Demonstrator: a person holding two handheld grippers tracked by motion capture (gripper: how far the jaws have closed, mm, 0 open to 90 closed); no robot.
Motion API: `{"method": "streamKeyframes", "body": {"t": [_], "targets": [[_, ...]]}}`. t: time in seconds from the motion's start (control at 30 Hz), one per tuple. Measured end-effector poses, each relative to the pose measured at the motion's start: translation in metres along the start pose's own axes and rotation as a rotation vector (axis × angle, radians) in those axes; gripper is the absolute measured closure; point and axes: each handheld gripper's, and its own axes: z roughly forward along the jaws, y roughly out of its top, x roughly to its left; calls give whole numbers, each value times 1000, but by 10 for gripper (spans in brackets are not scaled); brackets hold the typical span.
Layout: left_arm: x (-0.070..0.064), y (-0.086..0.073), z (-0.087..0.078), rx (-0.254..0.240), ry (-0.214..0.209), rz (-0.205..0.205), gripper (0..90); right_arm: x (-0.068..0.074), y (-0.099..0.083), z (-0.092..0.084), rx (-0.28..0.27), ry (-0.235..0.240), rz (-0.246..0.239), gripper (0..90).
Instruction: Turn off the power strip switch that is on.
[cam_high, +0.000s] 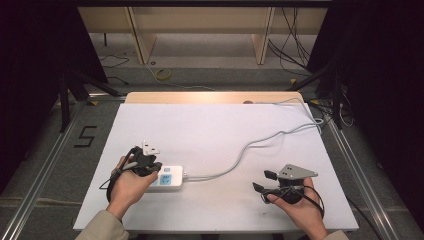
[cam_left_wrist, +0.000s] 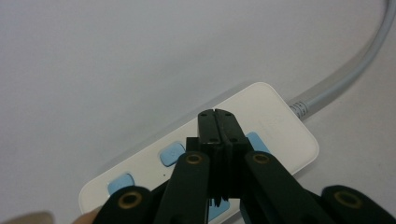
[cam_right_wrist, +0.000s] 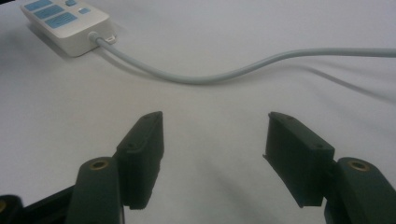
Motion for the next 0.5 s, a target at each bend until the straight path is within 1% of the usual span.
{"method": "streamKeyframes", "body": {"t": [0.13, 0.5], "targets": [[-1, 2, 2, 5, -3, 2, 896, 0, 0, 0, 1, 3, -3, 379], [-3, 6, 3, 15, -18, -12, 896, 2, 0, 1, 0, 17, -8, 376]]}}
